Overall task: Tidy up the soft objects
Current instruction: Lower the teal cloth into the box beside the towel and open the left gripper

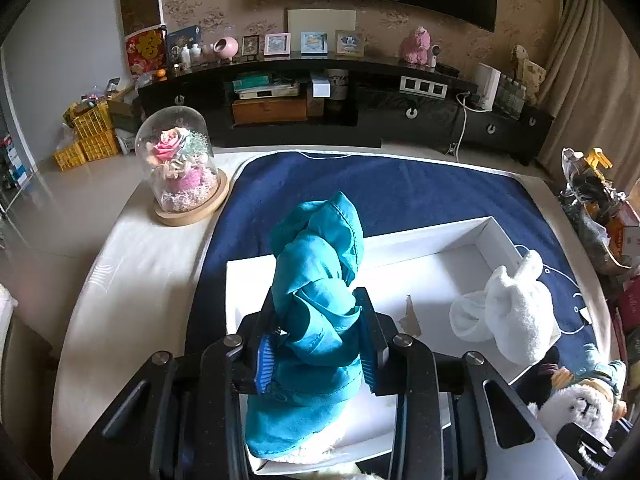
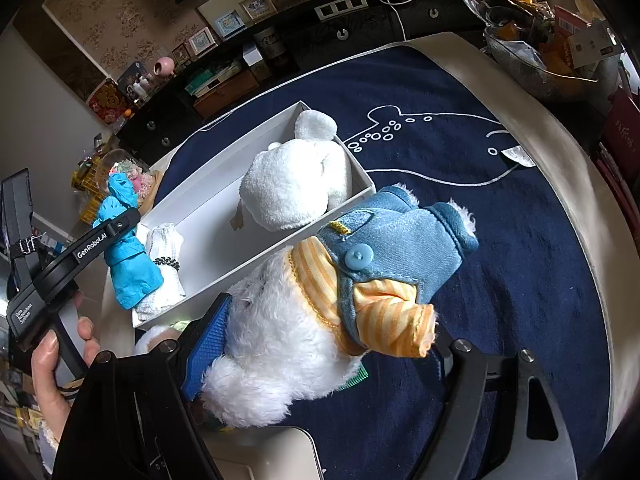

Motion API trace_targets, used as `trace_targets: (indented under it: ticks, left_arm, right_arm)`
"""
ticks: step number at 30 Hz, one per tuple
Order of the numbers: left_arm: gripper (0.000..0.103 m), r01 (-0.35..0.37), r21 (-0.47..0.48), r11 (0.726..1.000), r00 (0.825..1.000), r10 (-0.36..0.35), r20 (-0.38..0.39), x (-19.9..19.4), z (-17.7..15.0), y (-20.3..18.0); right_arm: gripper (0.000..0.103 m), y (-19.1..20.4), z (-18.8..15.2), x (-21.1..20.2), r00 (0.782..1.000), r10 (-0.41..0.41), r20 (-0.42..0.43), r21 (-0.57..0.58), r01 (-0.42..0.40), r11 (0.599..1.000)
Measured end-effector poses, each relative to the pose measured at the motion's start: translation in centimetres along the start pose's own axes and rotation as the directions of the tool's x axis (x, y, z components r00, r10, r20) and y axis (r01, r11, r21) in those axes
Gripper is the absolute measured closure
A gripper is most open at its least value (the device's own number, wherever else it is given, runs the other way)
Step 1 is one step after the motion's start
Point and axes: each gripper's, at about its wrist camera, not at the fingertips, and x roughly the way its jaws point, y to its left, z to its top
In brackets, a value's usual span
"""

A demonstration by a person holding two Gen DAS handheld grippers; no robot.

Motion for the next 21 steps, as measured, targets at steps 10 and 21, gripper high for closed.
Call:
trace_targets:
  ticks: [10, 21]
  left_arm:
    - [0.067, -0.014, -0.008, 1.000, 1.000, 0.014, 0.004, -0.1, 0.0, 0.1]
    - [0.050, -0.025, -0.028, 0.999, 0.998, 0.026, 0.065, -1.6, 0.4, 0.6]
  right_arm:
    - [0.000, 0.0, 0.0, 0.1, 1.000, 0.000, -0.002, 0.000, 0.000, 1.000]
    - [0.000, -0.1, -0.2, 0.4, 1.000, 0.001, -0.007, 0.004, -0.001, 1.000]
